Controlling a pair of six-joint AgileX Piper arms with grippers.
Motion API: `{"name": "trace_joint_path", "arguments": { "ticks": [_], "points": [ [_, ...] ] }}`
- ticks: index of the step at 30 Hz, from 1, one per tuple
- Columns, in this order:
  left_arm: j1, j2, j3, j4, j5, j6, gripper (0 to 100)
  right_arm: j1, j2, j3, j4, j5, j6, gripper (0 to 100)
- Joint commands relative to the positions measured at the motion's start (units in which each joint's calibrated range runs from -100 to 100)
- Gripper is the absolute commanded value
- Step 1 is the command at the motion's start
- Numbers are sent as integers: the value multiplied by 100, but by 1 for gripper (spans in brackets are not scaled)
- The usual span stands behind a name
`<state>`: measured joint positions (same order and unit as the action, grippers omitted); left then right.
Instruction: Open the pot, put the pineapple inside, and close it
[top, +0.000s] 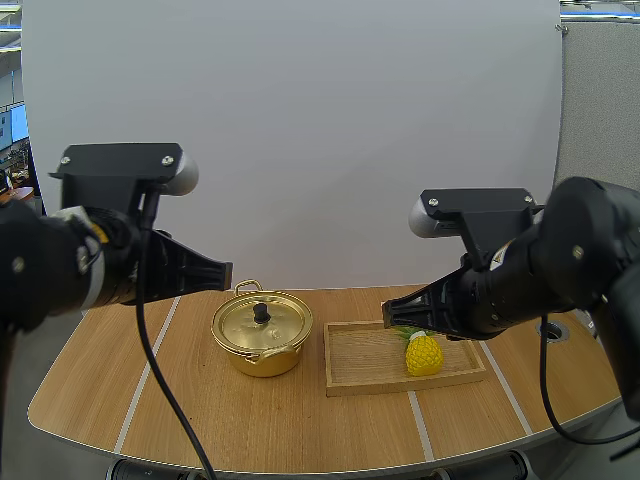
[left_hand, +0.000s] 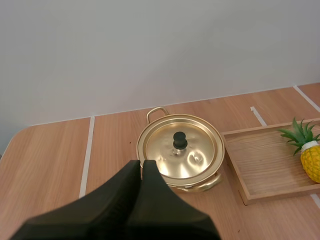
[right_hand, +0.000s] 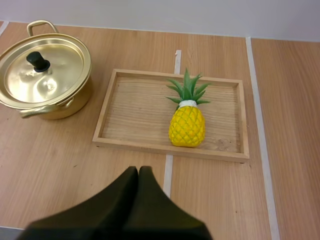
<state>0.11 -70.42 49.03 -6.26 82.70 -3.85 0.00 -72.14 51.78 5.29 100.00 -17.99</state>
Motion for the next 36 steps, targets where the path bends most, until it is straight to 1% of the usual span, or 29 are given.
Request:
{"name": "trace_joint_path", "arguments": {
  "ticks": [1,2,3,5,6,7,8,9,12,15,17,18,20,22,29,36],
  "points": [
    [4,202,-18,8,-242,24,22,-17,40,-36,-38,0,5,29],
    [4,253,-18,8,-278,36,30,-17,40,-36,-38,0,5,38],
    [4,278,-18,8,-328,71,40,-17,40,-36,-38,0,5,50],
    [4,308,-18,-5,-359,189,59,-17,40,-36,-38,0,5,64],
    [4,319,-18,-5,-359,258,73,-17,40,-36,-38,0,5,81],
    [4,319,-18,-5,-359,333,84,-17,40,-36,-38,0,5,91],
    [4,319,-18,-5,-359,395,96,-17,40,-36,-38,0,5,100],
    [4,319,-18,-5,-340,455,100,-17,40,-36,-38,0,5,100],
    [4,319,-18,-37,-338,728,100,-17,40,-36,-38,0,5,100],
    [4,319,-18,-209,-326,1139,100,-17,40,-36,-38,0,5,100],
    [4,319,-18,-522,-326,1516,100,-17,40,-36,-27,0,5,100],
    [4,334,-18,-861,-303,1935,100,-17,40,-36,-27,0,5,100],
    [4,464,-18,-1393,-174,2503,100,-17,40,-36,-26,0,5,100],
    [4,730,-18,-1736,-108,2809,100,-17,40,-36,-4,0,5,100],
    [4,2224,-269,-1792,-174,3322,100,-17,40,-36,-4,0,5,100],
    [-14,3701,-945,-1792,-194,3485,100,-17,40,-36,50,0,5,100]
  ]
}}
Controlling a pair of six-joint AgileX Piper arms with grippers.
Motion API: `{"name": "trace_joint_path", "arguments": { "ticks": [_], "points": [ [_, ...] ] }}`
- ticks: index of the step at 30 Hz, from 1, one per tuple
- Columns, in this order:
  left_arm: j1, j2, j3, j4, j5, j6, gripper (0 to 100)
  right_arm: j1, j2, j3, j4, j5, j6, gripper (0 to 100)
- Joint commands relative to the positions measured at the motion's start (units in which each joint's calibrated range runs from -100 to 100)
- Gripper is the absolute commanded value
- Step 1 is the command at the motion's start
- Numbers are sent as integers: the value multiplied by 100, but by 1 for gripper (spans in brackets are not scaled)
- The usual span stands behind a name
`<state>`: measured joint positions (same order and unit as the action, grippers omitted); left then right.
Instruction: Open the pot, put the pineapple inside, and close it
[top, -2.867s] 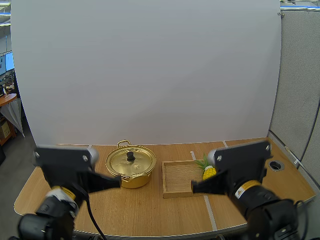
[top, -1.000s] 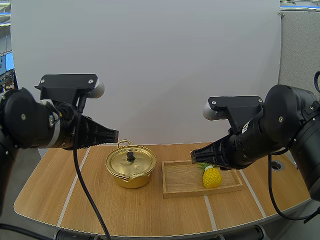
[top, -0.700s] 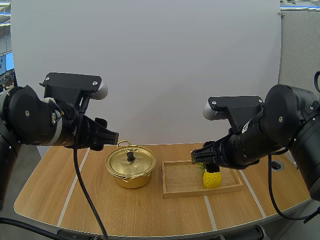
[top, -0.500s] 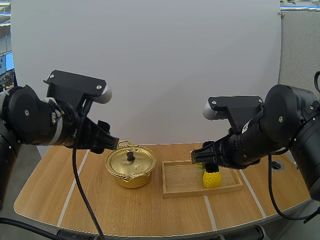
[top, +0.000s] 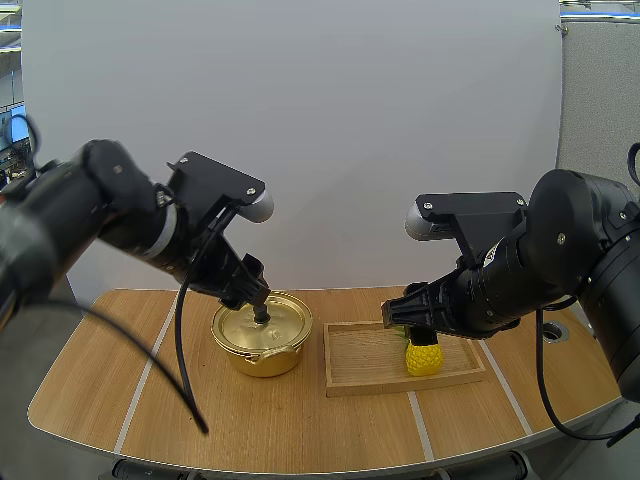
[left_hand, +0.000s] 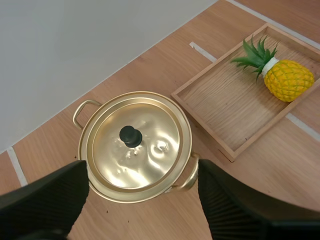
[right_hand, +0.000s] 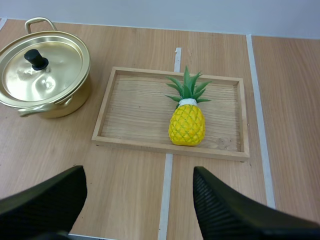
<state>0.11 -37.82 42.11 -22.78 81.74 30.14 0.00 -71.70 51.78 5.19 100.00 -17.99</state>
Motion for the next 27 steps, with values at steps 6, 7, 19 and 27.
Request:
{"name": "trace_joint_path", "arguments": {
  "ticks": [6,7,19,27],
  "points": [
    [-14,1344,-572,-140,-234,226,100,-17,-4,-36,201,0,-7,100],
    [-14,1509,-583,-129,-310,253,100,-17,-4,-36,201,0,-7,100],
    [-300,2601,-841,85,-1099,287,100,-17,-4,-36,190,0,-7,100],
    [-300,3169,-1068,116,-1088,242,100,-17,-4,-36,177,0,-7,100]
  ]
}}
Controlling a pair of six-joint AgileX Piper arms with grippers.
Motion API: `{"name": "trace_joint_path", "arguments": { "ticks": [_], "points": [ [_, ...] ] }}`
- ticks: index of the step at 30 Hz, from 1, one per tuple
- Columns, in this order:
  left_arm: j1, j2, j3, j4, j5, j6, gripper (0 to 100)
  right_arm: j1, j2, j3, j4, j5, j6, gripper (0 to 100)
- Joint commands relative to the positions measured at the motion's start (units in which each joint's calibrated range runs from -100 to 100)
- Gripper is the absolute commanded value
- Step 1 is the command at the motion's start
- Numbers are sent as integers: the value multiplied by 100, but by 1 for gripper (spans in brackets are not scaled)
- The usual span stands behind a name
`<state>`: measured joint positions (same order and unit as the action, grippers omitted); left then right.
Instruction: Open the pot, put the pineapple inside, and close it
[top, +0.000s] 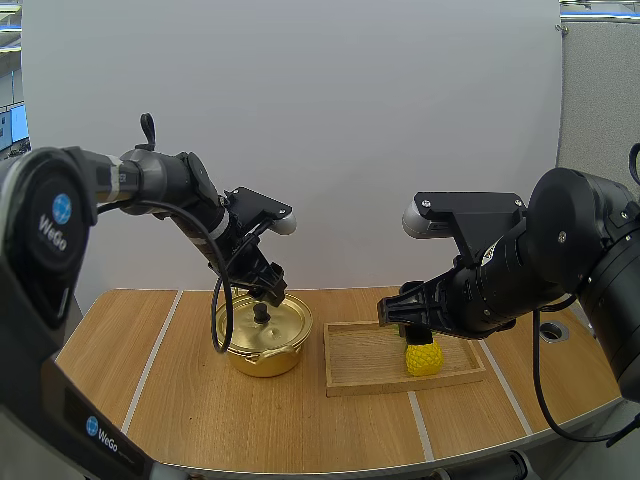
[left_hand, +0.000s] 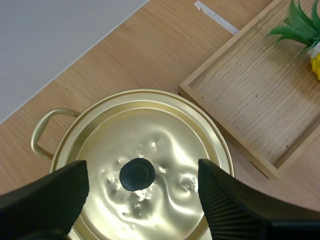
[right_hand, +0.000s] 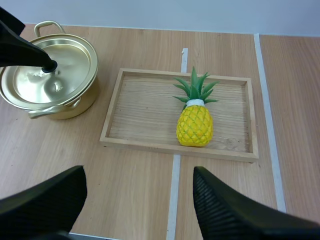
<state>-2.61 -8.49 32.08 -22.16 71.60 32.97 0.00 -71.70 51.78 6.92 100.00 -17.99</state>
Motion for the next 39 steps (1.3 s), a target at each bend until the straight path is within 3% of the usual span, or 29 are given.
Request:
{"name": "trace_joint_path", "arguments": {
  "ticks": [1,29,30,31,32,33,35,39],
  "points": [
    [-28,285,-65,69,-92,-41,100,-17,-4,-36,4,0,-7,100],
    [-28,912,-108,178,-406,-59,100,-17,-4,-36,4,0,-7,100],
    [-28,912,-108,178,-406,-104,86,-17,-4,-36,4,0,-7,100],
    [-28,912,-108,178,-406,-161,61,-17,-4,-36,4,0,-7,100],
    [-28,912,-108,178,-370,-171,46,-17,-4,-36,4,0,-7,100],
    [-28,912,-108,178,-351,-184,25,-17,-4,-36,4,0,-7,100],
    [-28,912,-108,178,-271,-184,0,-17,-4,-36,4,0,-7,100],
    [-28,912,-108,191,-92,-192,0,-17,-4,-36,4,0,-7,100]
  ]
}}
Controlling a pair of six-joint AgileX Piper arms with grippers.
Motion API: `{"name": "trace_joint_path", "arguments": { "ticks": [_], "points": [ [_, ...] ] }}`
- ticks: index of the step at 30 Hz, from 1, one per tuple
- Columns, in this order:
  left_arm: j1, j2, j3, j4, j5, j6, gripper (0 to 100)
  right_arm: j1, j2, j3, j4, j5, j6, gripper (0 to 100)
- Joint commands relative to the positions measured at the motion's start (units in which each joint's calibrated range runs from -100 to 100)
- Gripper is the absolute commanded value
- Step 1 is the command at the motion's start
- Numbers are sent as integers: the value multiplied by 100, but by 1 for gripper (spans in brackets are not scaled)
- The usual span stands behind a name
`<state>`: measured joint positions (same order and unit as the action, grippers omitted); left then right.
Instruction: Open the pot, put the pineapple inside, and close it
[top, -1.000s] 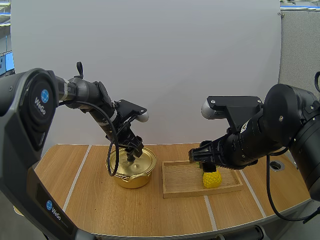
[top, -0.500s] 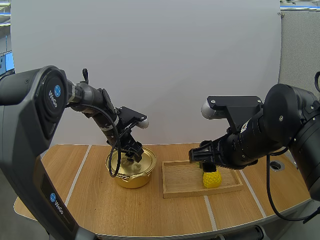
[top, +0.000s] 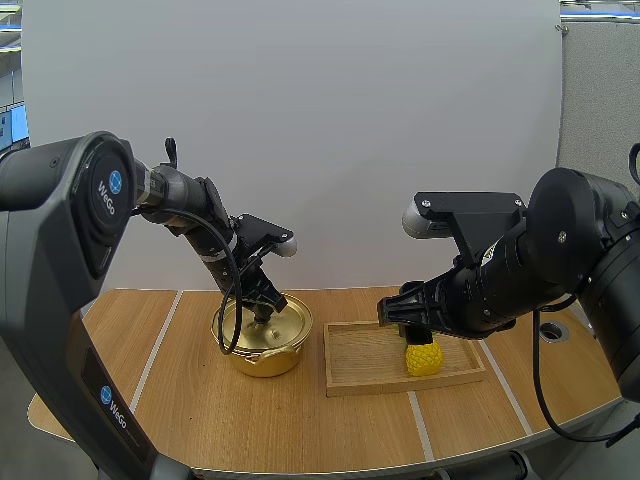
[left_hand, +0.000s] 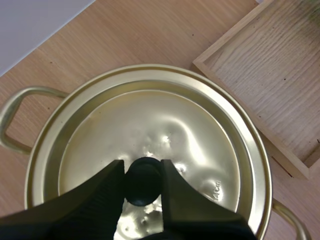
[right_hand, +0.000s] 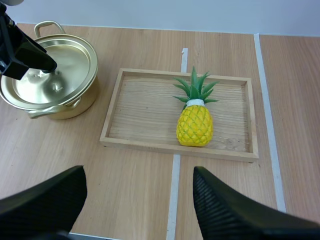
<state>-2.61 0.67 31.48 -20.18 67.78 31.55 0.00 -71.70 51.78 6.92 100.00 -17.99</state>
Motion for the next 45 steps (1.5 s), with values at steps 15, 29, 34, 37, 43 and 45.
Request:
{"name": "trace_joint_path", "arguments": {
  "ticks": [15,29,34,37,43,45],
  "points": [
    [-28,-1816,-2230,370,1236,-670,0,-17,-4,-36,4,0,-7,100],
    [-28,-2826,-5713,1614,991,-1430,0,-17,-4,-36,4,0,-7,100],
    [-28,-2826,-6687,1614,1015,-1430,0,-17,-4,-36,-7,0,-25,100],
    [-28,-2826,-7068,1614,827,-1430,0,-17,-4,-36,-13,0,-67,100],
    [-28,-2840,-7175,1614,-92,-1430,0,-17,49,-36,-223,0,-53,100],
    [-28,-2840,-7175,1614,-92,-1430,0,-17,180,-36,-451,0,52,100]
  ]
}}
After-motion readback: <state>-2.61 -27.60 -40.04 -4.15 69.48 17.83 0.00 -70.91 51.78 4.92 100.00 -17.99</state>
